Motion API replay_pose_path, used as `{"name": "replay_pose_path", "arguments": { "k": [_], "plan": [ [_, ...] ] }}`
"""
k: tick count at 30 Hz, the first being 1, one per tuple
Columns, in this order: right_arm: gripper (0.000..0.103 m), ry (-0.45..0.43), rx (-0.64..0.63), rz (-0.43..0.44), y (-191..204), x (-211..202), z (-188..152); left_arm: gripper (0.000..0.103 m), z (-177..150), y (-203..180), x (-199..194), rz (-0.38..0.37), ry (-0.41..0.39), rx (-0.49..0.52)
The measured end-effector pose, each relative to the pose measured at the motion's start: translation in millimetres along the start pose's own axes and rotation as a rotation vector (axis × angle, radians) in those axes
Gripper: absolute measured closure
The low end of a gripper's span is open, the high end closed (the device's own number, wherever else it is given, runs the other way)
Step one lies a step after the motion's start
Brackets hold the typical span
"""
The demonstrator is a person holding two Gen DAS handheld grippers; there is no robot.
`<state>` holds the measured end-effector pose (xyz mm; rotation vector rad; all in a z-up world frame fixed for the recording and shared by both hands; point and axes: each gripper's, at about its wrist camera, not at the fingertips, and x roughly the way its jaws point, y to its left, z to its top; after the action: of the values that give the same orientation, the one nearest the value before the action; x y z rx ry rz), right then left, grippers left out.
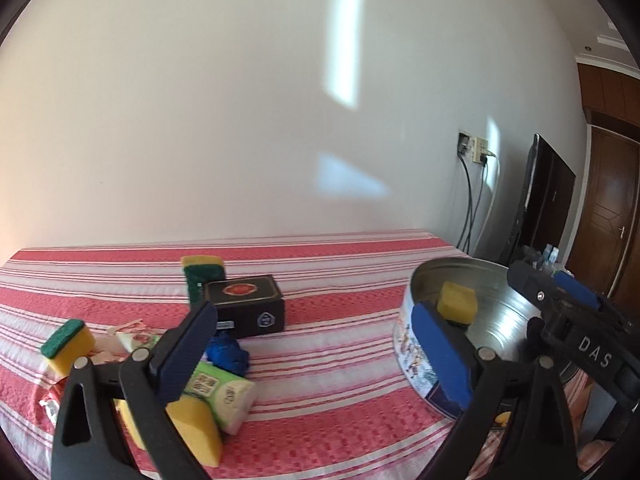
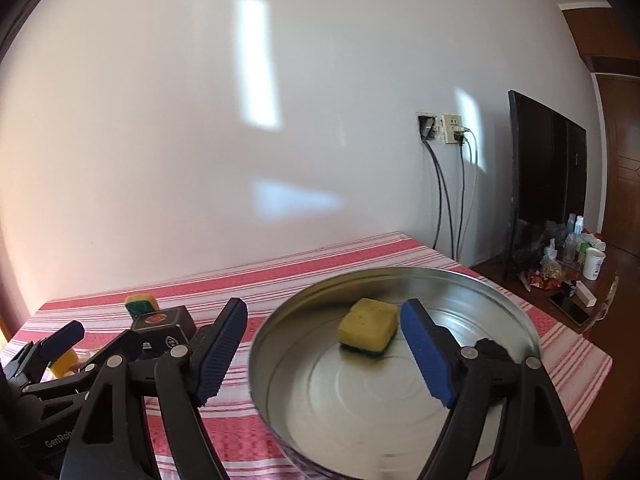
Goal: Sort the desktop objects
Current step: 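Move both grippers back over the remaining objects on the table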
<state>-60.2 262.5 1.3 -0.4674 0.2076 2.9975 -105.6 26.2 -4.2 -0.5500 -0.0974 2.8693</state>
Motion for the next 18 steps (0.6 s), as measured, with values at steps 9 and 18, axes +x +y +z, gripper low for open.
{"name": "replay_pose_path", "arguments": {
  "k": [9,18],
  "plan": [
    [0.022,-0.065,-0.078,0.071,57.4,-4.6,-15.2,0.004,-5.9,71.4,-31.4,0.169,-0.061,-0.025],
    [0.02,-0.307,-0.079,0.142,99.7,-26.8,-34.7,0.004,-12.5,149.4,-66.6,0.42,-0.161,-0.066]
  ]
}}
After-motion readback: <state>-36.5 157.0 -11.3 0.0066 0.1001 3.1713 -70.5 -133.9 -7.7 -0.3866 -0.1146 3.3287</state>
